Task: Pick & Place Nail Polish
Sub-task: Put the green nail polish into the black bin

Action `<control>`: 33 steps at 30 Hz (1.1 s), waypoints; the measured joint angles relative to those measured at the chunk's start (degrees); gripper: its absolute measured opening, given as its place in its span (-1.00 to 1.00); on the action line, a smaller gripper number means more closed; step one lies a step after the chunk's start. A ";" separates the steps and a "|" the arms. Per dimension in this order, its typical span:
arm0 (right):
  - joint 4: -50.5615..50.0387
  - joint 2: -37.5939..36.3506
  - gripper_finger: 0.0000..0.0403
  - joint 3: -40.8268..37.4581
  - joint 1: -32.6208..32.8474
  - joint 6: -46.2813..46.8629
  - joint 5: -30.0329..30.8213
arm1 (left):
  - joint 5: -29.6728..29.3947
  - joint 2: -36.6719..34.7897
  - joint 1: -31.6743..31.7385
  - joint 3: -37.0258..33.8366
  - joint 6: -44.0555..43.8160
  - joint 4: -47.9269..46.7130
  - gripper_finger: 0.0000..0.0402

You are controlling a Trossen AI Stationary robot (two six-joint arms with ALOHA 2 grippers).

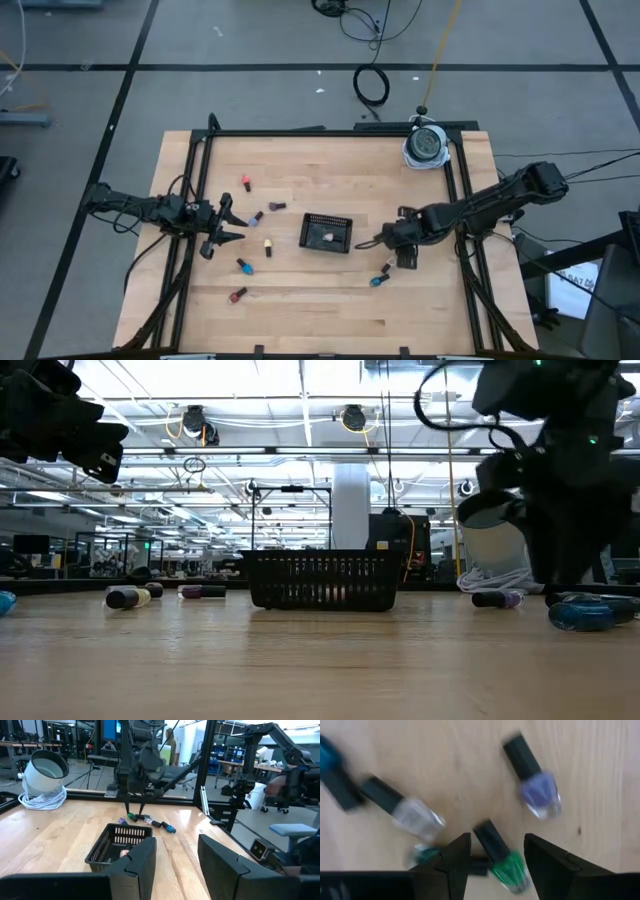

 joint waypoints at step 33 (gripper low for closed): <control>11.46 -0.09 -0.57 -9.07 -0.11 2.04 0.11 | 0.00 0.00 0.00 0.02 0.00 0.02 -0.28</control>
